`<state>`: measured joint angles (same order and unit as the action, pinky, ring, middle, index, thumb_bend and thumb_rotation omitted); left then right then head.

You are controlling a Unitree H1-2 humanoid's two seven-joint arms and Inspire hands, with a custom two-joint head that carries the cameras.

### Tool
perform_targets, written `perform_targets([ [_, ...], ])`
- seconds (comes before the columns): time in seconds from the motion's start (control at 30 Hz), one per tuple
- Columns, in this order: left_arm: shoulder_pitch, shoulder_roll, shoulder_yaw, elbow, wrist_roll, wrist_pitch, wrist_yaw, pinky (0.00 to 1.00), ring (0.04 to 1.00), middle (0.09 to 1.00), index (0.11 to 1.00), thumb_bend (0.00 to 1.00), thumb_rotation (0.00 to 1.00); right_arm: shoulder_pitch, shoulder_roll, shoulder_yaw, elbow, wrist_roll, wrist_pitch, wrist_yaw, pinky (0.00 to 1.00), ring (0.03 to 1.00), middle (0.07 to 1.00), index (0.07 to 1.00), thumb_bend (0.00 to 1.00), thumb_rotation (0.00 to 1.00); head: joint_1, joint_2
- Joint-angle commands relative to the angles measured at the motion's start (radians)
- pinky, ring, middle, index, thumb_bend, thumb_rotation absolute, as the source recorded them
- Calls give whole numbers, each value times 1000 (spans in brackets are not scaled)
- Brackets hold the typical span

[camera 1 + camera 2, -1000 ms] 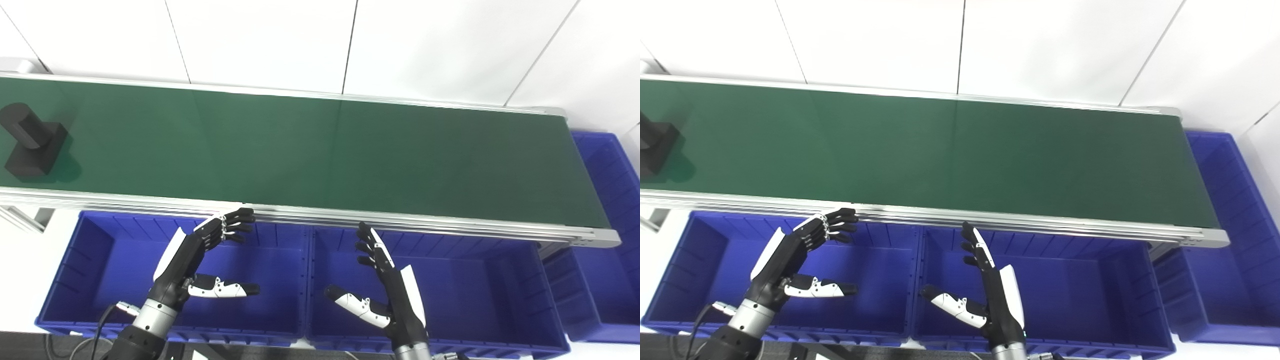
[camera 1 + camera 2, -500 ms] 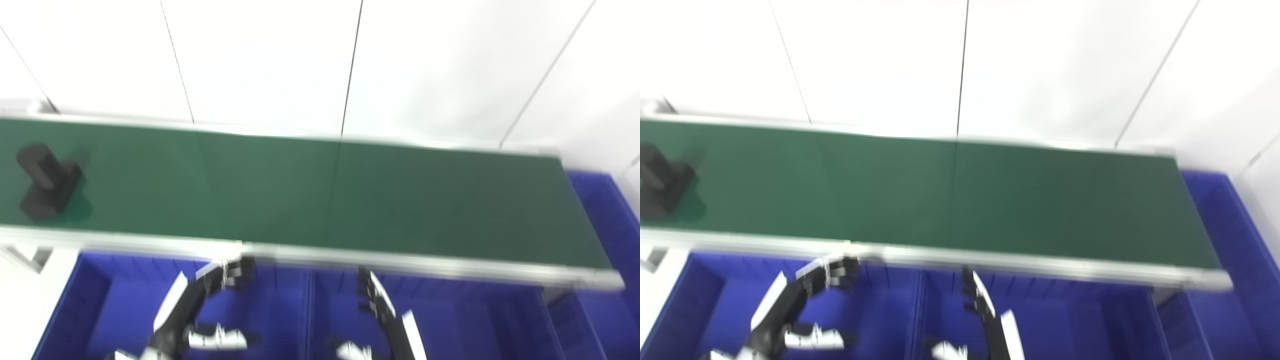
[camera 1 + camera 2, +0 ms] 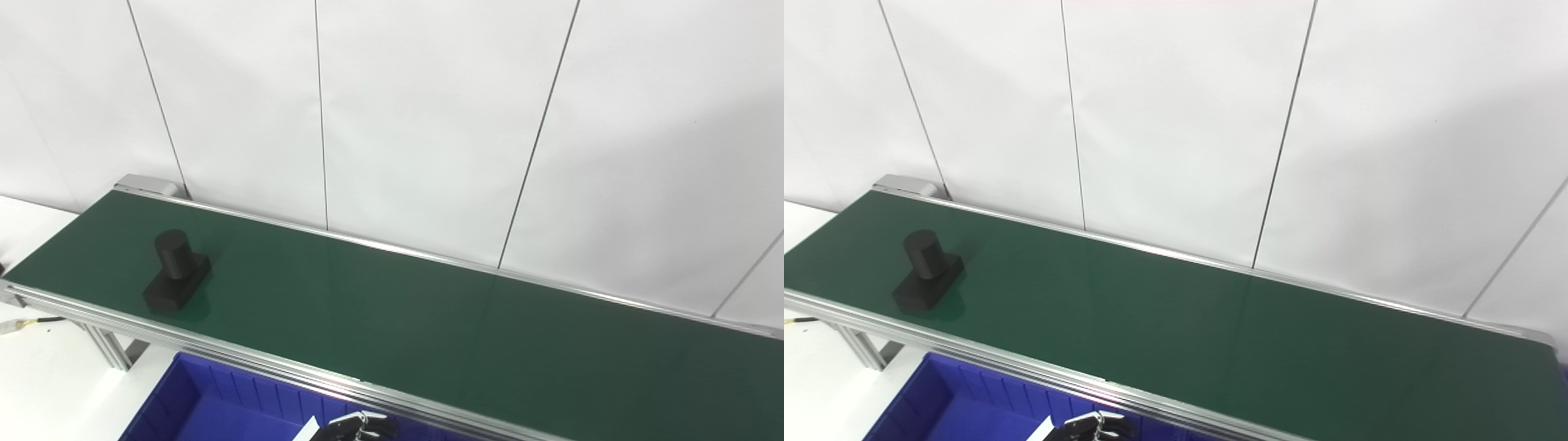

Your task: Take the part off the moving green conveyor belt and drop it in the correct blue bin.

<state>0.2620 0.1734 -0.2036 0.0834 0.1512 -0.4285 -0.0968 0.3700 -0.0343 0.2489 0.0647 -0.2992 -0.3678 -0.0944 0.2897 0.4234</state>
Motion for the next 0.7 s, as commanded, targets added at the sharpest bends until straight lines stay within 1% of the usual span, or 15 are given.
perform_targets([
  [0.0, -18, 8, -12, -12, 11, -41, 28, 563, 651, 720, 727, 959, 108, -8, -3, -4, -18, 8, -54, 0, 957, 975, 998, 1000, 479, 543, 7, -1],
  [0.1, -22, 12, -26, -6, 18, -41, 45, 567, 654, 721, 727, 965, 132, -7, -9, -6, -17, 21, -55, 8, 980, 988, 1000, 1000, 427, 514, 27, -7],
  [0.17, -24, 12, -33, -1, 15, -41, 53, 570, 656, 721, 726, 970, 141, -9, -12, -5, -8, 44, -71, 15, 995, 997, 1000, 1000, 388, 463, 34, -8],
  [0.2, -24, 12, -36, 1, 12, -41, 56, 572, 657, 720, 725, 972, 142, -11, -14, -5, -2, 50, -80, 16, 998, 999, 1000, 1000, 356, 417, 39, -9],
  [0.27, -26, 12, -41, 5, 5, -41, 58, 577, 661, 721, 725, 971, 138, -12, -13, -9, 8, 44, -87, 7, 1000, 1000, 1000, 1000, 334, 392, 40, -10],
  [0.3, -28, 12, -43, 8, 2, -41, 59, 578, 663, 721, 724, 975, 137, -12, -11, -12, 13, 36, -87, 1, 965, 991, 1000, 1000, 355, 464, 42, -11],
  [0.4, -34, 10, -53, 18, 14, -41, 72, 575, 662, 719, 723, 984, 147, -18, -19, -16, 31, 40, -96, -4, 956, 987, 1000, 1000, 360, 521, 49, -17],
  [0.47, -38, 10, -61, 23, 22, -41, 82, 577, 662, 719, 723, 984, 149, -21, -24, -16, 34, 49, -101, -12, 971, 993, 1000, 1000, 341, 515, 51, -20],
  [0.53, -42, 9, -69, 29, 25, -41, 90, 578, 661, 717, 721, 985, 144, -22, -29, -16, 32, 61, -102, -16, 979, 992, 1000, 1000, 342, 529, 54, -22],
  [0.63, -50, 6, -80, 39, 20, -41, 98, 576, 657, 714, 720, 988, 139, -26, -45, -4, 14, 76, -102, -41, 984, 994, 1000, 1000, 322, 525, 63, -26],
  [0.67, -52, 6, -84, 42, 20, -41, 101, 575, 656, 714, 720, 988, 136, -28, -50, -1, 10, 78, -102, -48, 989, 997, 1000, 1000, 287, 495, 63, -26],
])
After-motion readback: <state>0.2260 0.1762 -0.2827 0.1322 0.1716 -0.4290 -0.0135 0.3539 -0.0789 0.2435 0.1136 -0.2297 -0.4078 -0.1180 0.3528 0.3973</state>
